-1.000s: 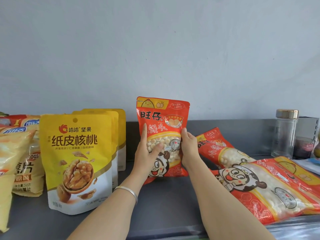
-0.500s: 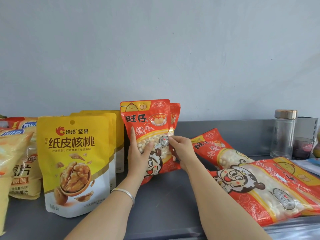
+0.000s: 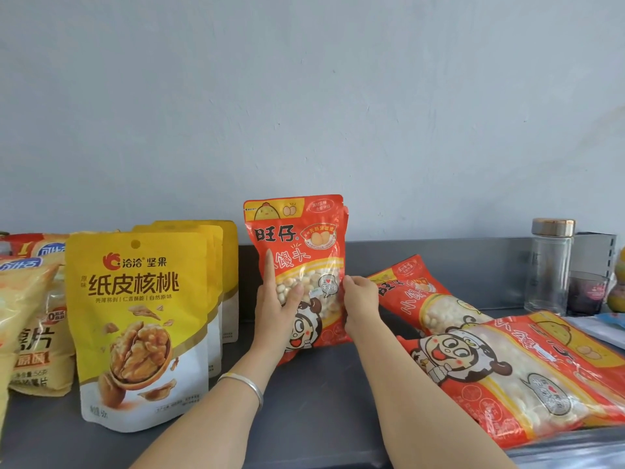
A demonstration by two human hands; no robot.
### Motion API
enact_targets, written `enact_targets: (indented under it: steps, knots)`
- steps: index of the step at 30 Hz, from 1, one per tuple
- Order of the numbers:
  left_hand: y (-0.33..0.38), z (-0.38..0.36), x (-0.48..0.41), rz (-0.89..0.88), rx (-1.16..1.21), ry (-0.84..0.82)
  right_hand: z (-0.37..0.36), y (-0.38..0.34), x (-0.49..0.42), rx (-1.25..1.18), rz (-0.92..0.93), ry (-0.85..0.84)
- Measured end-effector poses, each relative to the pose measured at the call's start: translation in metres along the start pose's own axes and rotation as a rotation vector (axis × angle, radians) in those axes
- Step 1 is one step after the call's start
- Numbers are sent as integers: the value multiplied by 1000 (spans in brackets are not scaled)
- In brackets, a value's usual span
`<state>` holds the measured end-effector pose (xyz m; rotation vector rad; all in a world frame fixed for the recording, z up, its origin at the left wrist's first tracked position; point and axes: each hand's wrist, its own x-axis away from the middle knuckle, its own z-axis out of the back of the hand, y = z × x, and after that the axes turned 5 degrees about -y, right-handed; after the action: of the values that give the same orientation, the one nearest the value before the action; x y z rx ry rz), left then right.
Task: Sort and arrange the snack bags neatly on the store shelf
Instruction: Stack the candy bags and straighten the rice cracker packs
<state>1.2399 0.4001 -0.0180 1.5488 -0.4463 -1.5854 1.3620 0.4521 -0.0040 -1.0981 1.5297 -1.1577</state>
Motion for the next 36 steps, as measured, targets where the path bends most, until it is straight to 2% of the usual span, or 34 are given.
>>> enact_targets:
  steps: [5, 9, 12, 17, 22, 27, 32, 36]
  knots:
    - [-4, 4, 1, 8, -99, -39, -6, 1, 0, 8, 68, -140]
    - [1, 1, 5, -22, -142, -116, -1, 7, -7, -45, 61, -14]
    - [-1, -1, 6, 3, -206, -166, -1, 7, -8, -54, 87, -13]
    - [-9, 2, 2, 181, -144, -82, -3, 12, -4, 38, 91, -22]
    - [-11, 0, 3, 168, -192, -83, -4, 12, -3, 77, 80, -42]
    - [-10, -2, 7, 163, -334, -8, -6, 9, -1, 96, 83, -129]
    - [-9, 0, 8, 266, -400, -32, 0, 8, 2, 284, -6, -71]
    - [6, 5, 9, 191, -606, 154, 1, -2, 10, 295, 22, 11]
